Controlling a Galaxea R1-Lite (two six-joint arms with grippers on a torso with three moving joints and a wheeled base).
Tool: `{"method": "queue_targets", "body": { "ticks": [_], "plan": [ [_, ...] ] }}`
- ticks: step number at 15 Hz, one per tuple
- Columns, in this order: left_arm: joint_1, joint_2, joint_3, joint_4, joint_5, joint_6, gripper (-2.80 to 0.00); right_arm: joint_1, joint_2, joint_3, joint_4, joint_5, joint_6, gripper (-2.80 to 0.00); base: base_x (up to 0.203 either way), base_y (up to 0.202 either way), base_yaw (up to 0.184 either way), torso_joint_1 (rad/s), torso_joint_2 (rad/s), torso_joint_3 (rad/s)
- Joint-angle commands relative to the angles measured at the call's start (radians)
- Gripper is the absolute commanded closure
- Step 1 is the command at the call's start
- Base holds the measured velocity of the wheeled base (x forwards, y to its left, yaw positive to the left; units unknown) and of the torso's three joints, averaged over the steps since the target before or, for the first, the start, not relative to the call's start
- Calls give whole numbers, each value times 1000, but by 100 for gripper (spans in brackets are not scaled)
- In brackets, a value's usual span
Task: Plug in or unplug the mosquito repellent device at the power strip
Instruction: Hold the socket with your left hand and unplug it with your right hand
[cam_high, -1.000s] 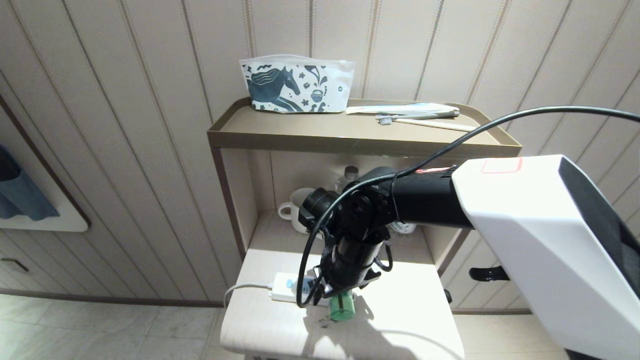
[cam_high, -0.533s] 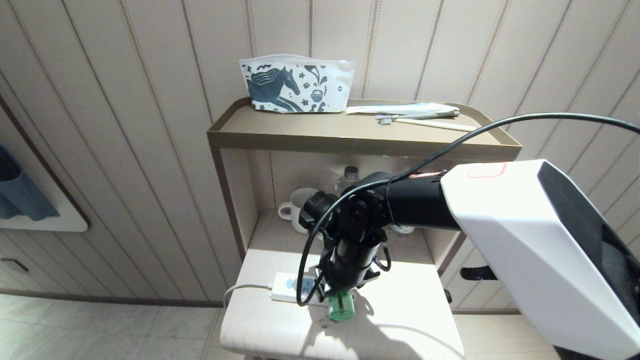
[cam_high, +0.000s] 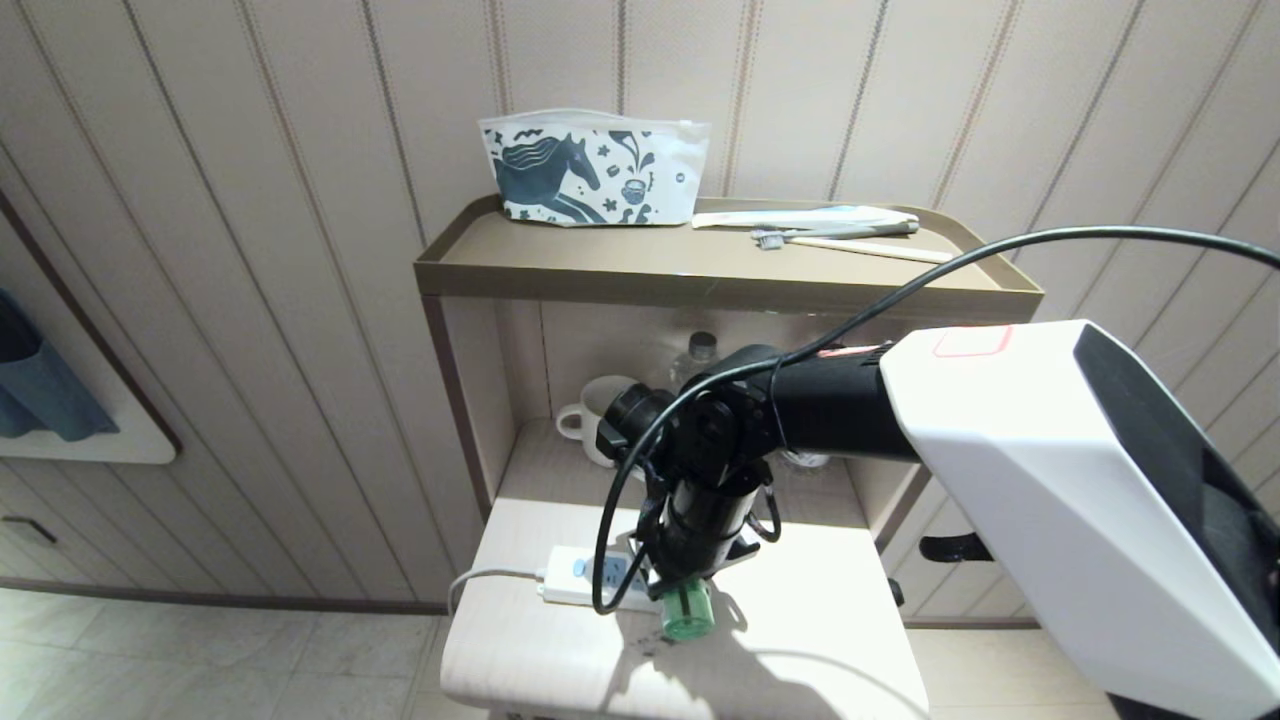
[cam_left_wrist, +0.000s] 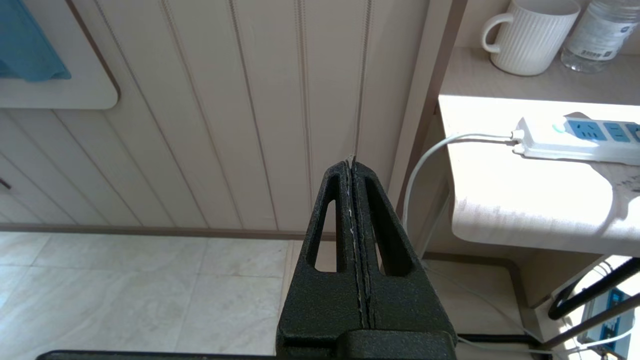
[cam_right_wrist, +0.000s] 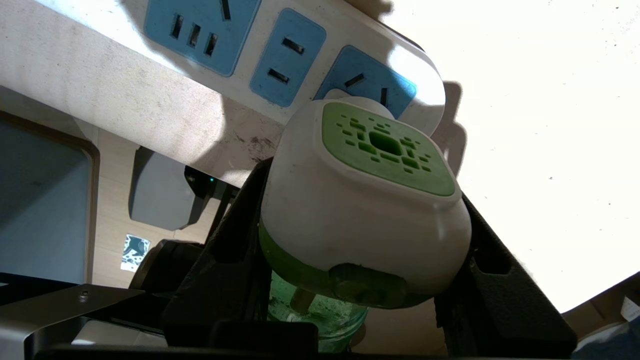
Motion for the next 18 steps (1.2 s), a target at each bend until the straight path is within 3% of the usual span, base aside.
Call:
{"method": "queue_targets", "body": {
  "ticks": [1,6,8,10,13,14,16,18],
  "plan": [
    [-1,0,0,0,0,1,0,1,-7,1,7,0,3,0,0,0,0,0,0,0],
    [1,0,16,-28,2,59,0,5,-12,2,9,-3,7,0,0,0,0,0,0,0],
    [1,0,9,-13,-3,111,0,1,-12,2,13,-3,7,0,0,0,0,0,0,0],
    [1,69,-78,-10,-4,135,0,-2,-7,1,3,-3,7,0,0,0,0,0,0,0],
    [1,386,-408,-22,-8,52,0,-2,-12,-1,2,-3,5,0,0,0,0,0,0,0],
    [0,522,-469,-36,-13,22,0,-2,-15,-1,2,-3,3,0,0,0,0,0,0,0],
    [-26,788,-506,-143,-22,-18,0,-2,-25,-1,2,-3,3,0,0,0,0,0,0,0],
    [-136,1044,-455,-387,-3,-42,0,-2,-27,-1,2,-3,2,0,0,0,0,0,0,0]
  ]
}}
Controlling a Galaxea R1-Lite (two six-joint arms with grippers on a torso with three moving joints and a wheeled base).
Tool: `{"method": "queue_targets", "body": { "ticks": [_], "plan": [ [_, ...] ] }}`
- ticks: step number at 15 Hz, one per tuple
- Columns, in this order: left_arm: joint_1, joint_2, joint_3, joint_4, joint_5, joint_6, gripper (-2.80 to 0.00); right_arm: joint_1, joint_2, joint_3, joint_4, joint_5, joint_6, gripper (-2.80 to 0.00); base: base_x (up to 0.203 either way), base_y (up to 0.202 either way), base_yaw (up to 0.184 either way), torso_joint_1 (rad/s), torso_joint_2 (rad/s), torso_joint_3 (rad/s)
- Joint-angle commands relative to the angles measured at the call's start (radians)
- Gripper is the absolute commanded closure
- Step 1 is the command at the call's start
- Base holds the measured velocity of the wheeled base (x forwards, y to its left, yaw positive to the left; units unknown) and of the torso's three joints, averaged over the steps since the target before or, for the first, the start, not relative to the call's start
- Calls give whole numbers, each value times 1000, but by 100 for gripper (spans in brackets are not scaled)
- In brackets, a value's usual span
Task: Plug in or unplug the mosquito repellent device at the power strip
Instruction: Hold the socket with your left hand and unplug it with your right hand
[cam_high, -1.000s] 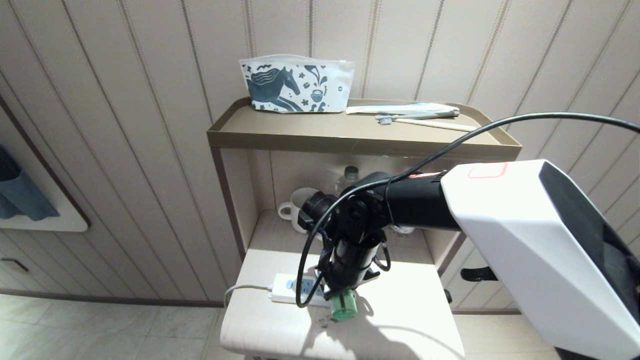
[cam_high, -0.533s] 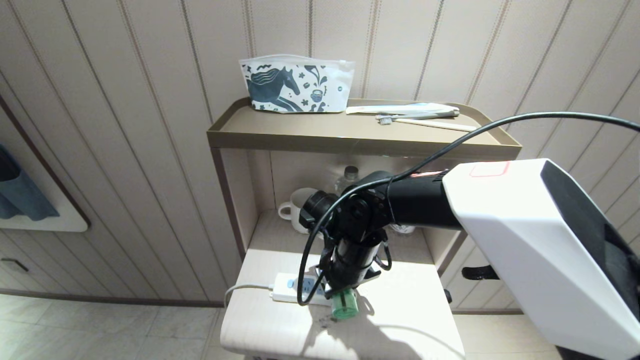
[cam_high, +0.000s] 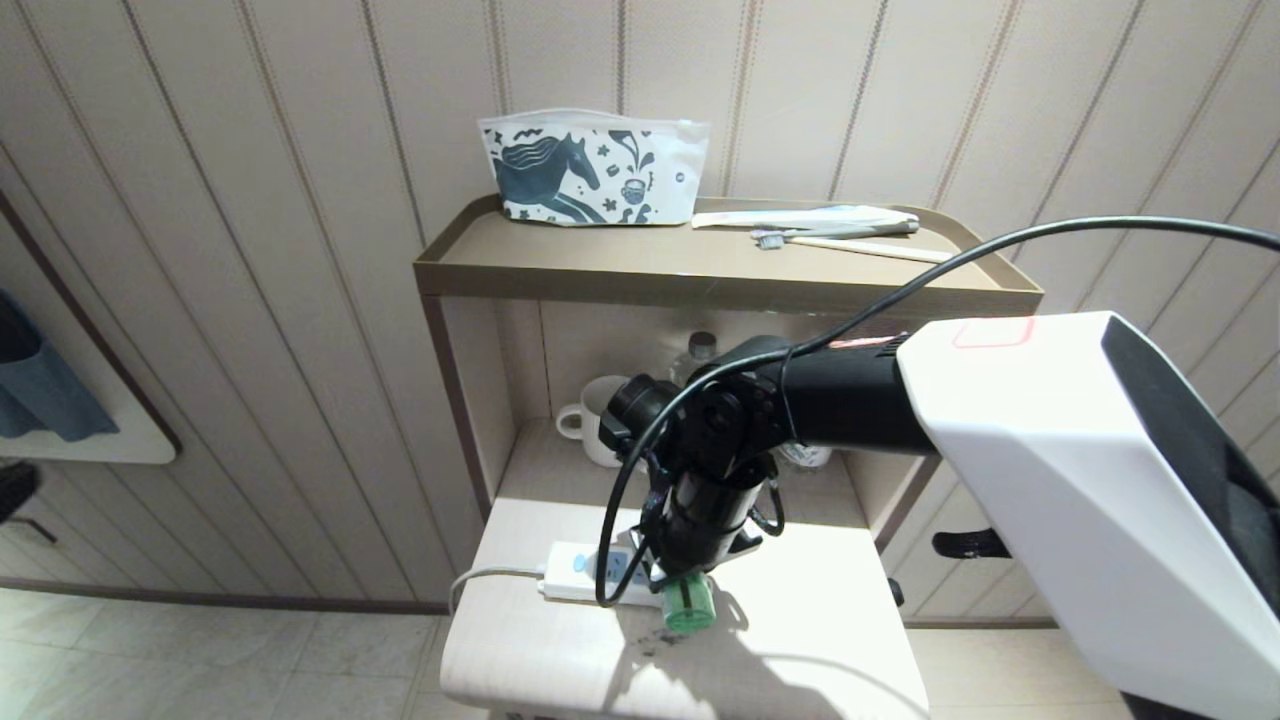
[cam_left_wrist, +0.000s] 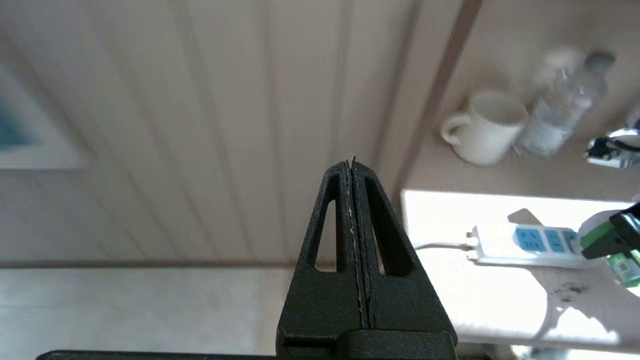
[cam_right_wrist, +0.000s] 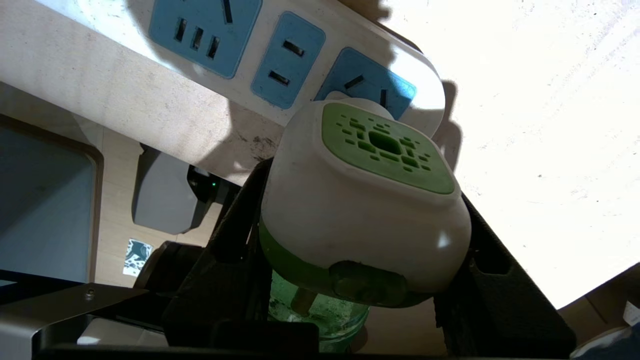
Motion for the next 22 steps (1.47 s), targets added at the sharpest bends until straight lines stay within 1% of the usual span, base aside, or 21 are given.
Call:
{"method": "queue_targets", "body": {
  "ticks": [1,2,3,4,5,6,9,11,14,16,20,22],
  "plan": [
    [-144,372,52,-246,32,-14,0,0,-7,0,3,-1,1,0,0,0,0,0,0,0],
    [-259,463,85,-353,65,-31,0,0,-7,0,-11,-1,0,0,0,0,0,0,0,0],
    [-357,542,108,-429,91,-56,0,-1,-5,2,-28,1,0,0,0,0,0,0,0,0],
    [-434,610,127,-498,116,-84,0,-1,-7,1,-32,0,1,0,0,0,0,0,0,0],
    [-486,680,134,-532,133,-109,0,-1,-7,1,-34,1,1,0,0,0,0,0,0,0],
    [-515,745,134,-550,144,-135,0,0,-9,2,-34,1,1,0,0,0,0,0,0,0],
    [-565,948,89,-587,193,-239,0,0,-15,2,-33,1,3,0,0,0,0,0,0,0],
    [-607,1045,64,-639,237,-278,0,2,-15,3,-29,2,5,0,0,0,0,0,0,0],
    [-652,1140,35,-711,292,-288,0,2,-12,3,-31,2,6,0,0,0,0,0,0,0],
    [-668,1190,9,-754,322,-285,0,2,-7,5,-31,2,6,0,0,0,0,0,0,0],
    [-666,1302,-24,-836,331,-279,0,2,8,8,-31,5,6,0,0,0,0,0,0,0],
    [-666,1342,-47,-848,336,-276,0,5,10,7,-33,7,3,0,0,0,0,0,0,0]
  ]
}}
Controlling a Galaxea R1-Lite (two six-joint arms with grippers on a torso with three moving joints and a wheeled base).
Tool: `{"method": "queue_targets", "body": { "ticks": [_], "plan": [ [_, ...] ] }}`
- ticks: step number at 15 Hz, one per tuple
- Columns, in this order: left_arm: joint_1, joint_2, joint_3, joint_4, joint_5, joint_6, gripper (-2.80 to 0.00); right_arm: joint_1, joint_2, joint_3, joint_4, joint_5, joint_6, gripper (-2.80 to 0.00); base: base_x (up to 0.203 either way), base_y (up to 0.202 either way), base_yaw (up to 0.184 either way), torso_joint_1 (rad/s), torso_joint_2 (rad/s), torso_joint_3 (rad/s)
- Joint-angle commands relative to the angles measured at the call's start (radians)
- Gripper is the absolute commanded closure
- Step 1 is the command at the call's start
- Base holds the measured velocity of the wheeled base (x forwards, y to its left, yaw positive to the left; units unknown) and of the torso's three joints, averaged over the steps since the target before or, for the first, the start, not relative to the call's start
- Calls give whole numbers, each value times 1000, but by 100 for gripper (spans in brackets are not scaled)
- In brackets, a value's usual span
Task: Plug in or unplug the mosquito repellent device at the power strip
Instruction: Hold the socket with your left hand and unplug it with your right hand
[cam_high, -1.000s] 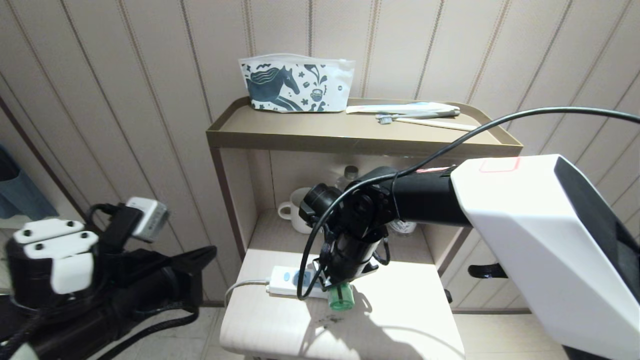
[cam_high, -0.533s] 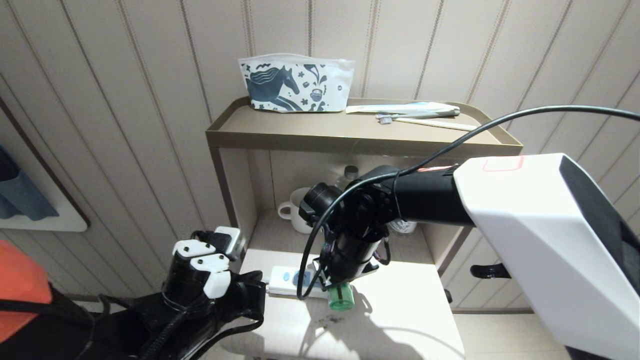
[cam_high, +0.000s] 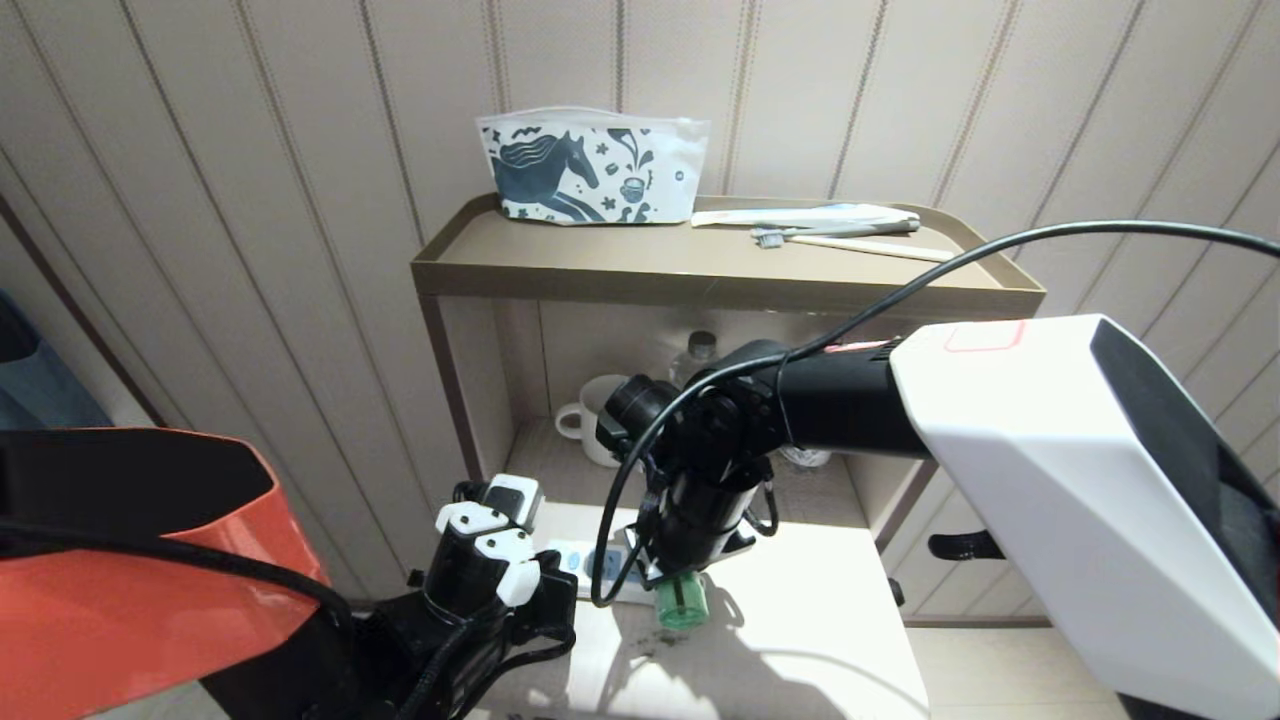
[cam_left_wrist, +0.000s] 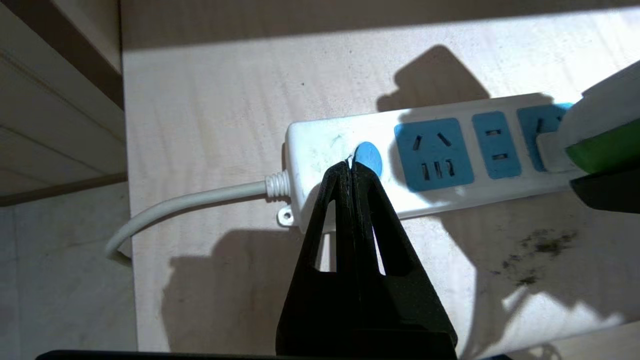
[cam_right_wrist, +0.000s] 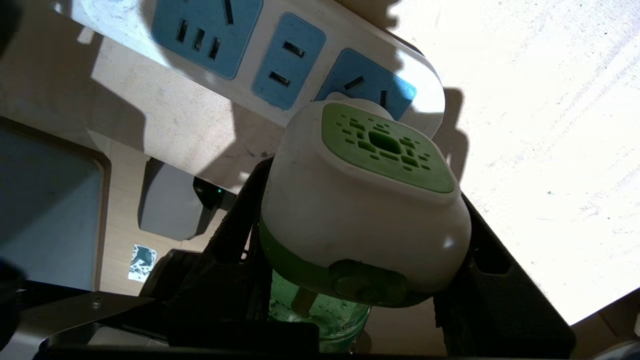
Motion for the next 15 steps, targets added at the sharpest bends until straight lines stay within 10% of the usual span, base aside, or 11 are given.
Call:
{"method": "queue_targets", "body": {
  "ticks": [1,15],
  "plan": [
    [0,50,-19,-7,4,-1,0,4,2,-1,4,0,1,0,0,0,0,0,0,0],
    [-70,89,-22,-22,12,-4,0,6,-15,-3,3,-3,-2,0,0,0,0,0,0,0]
  ]
}}
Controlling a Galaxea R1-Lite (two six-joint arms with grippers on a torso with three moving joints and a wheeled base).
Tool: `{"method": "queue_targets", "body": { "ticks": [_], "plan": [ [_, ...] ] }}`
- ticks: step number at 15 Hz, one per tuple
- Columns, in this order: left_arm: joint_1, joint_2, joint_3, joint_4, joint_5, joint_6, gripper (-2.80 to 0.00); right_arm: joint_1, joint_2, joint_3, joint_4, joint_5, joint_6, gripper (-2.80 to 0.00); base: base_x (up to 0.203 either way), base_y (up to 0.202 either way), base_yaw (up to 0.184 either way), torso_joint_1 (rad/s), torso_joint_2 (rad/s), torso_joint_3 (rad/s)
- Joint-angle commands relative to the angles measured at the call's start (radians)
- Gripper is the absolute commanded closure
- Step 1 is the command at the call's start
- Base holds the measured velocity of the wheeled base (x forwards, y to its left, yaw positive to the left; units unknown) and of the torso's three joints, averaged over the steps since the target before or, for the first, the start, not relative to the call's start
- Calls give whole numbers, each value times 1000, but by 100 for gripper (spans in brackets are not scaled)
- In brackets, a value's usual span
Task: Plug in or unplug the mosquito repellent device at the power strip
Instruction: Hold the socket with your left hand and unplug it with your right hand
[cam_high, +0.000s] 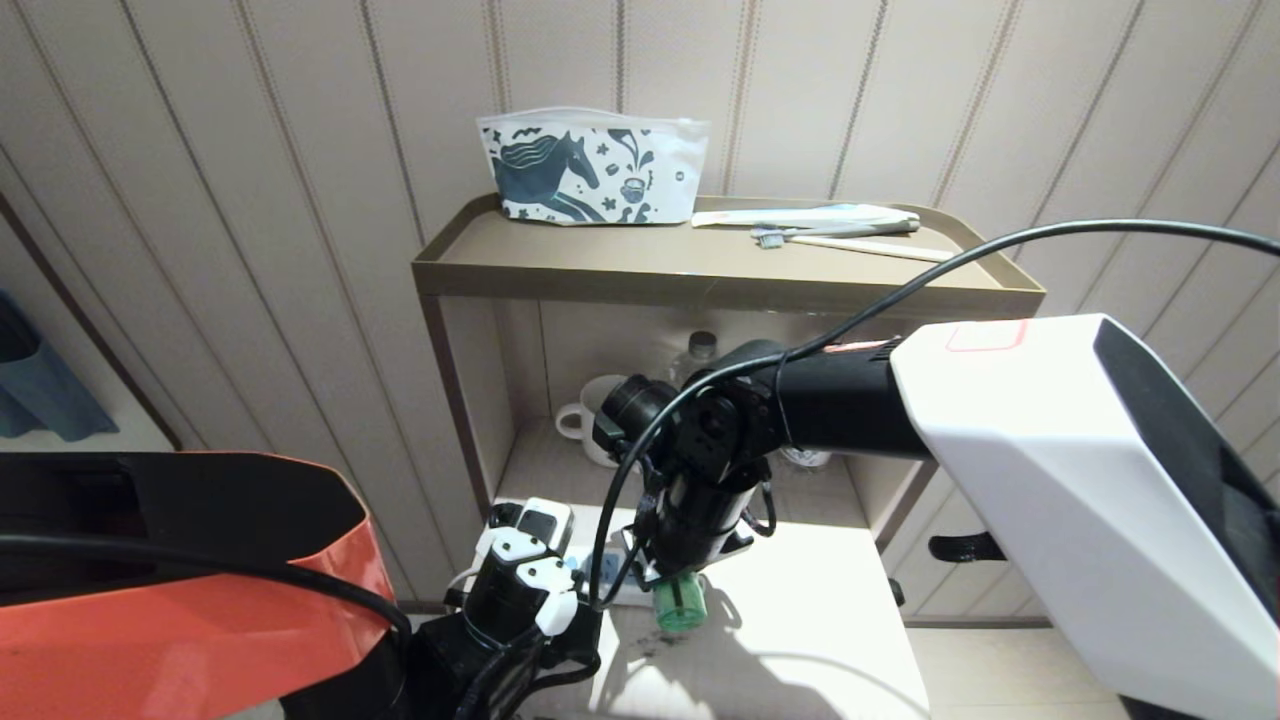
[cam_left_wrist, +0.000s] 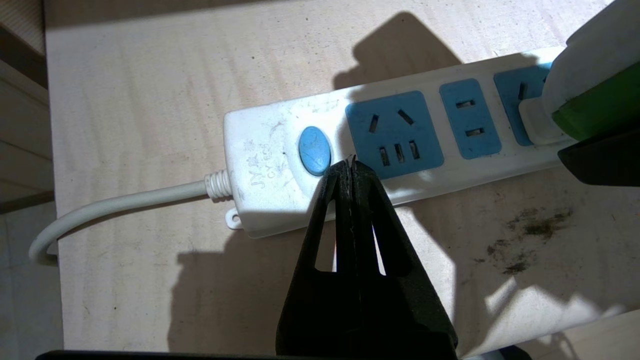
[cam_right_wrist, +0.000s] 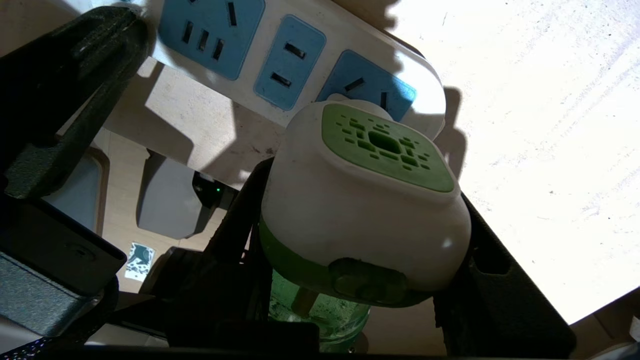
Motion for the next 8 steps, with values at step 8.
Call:
{"method": "queue_targets", "body": {
  "ticks": [8],
  "plan": [
    [-38,30,-10,-14,29,-12,0,1,-6,-1,5,-1,-1,0,0,0,0,0,0,0]
  ]
}}
